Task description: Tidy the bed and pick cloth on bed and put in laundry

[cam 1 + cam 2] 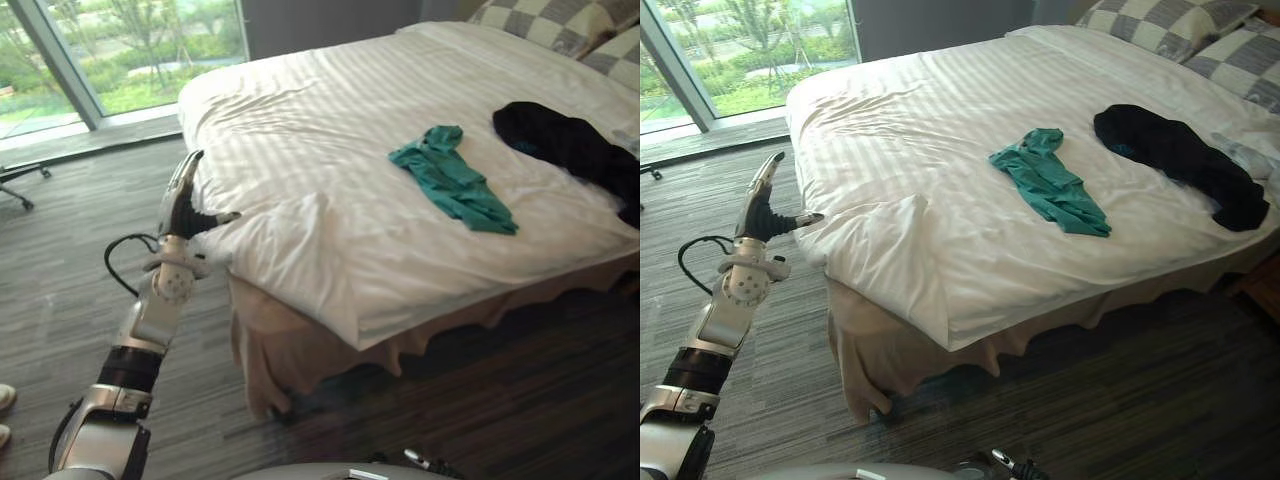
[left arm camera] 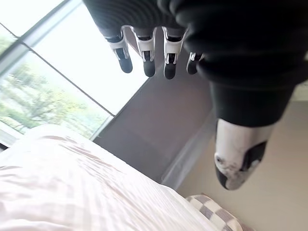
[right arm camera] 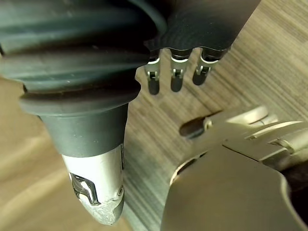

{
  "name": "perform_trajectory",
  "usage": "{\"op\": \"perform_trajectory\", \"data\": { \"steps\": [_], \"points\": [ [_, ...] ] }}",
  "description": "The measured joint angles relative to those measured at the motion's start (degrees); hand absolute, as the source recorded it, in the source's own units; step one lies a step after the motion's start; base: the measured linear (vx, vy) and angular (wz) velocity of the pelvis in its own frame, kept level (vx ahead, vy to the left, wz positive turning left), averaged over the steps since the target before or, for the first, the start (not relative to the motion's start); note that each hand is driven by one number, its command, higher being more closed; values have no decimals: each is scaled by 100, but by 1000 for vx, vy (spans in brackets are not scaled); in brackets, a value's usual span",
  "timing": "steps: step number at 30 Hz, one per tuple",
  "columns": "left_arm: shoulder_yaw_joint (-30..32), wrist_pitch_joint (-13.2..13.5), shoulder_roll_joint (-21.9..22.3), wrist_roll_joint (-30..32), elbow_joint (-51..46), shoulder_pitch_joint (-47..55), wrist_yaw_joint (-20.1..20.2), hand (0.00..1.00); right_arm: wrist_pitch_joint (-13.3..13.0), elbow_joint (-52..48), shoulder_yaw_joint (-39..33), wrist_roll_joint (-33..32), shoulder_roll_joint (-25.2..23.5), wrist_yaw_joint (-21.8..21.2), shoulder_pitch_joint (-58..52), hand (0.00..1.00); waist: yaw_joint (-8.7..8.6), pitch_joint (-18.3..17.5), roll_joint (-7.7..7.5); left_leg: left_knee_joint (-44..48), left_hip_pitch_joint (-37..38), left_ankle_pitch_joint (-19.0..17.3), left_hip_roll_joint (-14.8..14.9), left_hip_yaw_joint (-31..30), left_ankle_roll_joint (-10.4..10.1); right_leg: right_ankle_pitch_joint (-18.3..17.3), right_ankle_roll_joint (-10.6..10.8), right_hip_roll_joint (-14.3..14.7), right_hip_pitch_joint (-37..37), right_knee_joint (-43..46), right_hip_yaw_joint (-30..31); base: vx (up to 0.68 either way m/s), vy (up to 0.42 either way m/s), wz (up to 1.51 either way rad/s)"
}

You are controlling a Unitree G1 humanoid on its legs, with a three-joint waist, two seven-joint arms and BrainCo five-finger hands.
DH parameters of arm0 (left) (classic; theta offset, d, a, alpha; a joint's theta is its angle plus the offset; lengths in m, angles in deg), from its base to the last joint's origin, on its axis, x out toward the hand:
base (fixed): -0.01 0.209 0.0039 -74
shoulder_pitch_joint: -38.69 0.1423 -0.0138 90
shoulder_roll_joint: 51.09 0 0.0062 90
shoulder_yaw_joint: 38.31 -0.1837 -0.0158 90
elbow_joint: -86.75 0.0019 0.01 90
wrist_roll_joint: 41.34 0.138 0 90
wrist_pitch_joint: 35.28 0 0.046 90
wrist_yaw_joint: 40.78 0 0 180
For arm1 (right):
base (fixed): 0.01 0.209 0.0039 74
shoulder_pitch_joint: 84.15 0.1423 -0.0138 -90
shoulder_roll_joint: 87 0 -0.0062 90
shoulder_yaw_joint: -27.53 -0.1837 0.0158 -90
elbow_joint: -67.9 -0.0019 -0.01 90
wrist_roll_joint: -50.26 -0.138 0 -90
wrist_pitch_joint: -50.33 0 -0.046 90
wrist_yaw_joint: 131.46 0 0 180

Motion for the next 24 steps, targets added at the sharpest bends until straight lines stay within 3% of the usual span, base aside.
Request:
{"op": "perform_trajectory", "data": {
  "steps": [4, 9, 16, 20, 21, 24],
  "points": [
    [-480, -44, -10, 374, 254, -1293, 1, 0, -27, -4, -16, 2, -43, 19, 117, 0, -88, 263, -7, 846, -987, -225, 175, 25, 117, 131, 159, -39, -901, 482, 175, -129, -31, -11],
    [-891, -219, -252, 538, 946, -2625, 103, 0, -39, -206, -110, -1, -81, 50, 423, 0, -213, 807, 5, 2104, -2270, -615, 552, 17, 230, 127, 155, 23, -2035, 1122, 338, -210, -29, -13],
    [-1590, -603, -428, 788, 1575, -3960, 314, 0, -207, -1167, -187, -126, -384, 263, 381, 0, -99, 1176, -15, 2939, -3397, -823, 943, 97, 350, 319, 140, 124, -3050, 1421, 479, -136, -10, -11],
    [-1597, -818, -385, 998, 1987, -4745, 392, 0, -294, -1638, -174, -306, -529, 274, 397, 0, -22, 1370, -90, 3185, -3790, -875, 1074, 111, 402, 434, 145, 173, -3372, 1436, 520, -85, -18, -9],
    [-1574, -889, -361, 1020, 2123, -4904, 440, 100, -313, -1746, -166, -346, -569, 274, 405, 0, -14, 1422, -97, 3218, -3866, -873, 1089, 102, 405, 456, 143, 177, -3429, 1438, 517, -56, -41, -3],
    [-1438, -1143, -188, 1110, 2500, -5245, 507, 100, -372, -2044, -110, -576, -699, 283, 417, 0, 18, 1584, -128, 3360, -4040, -920, 1188, 92, 421, 481, 146, 211, -3540, 1456, 477, -49, -54, -2]
  ]
}}
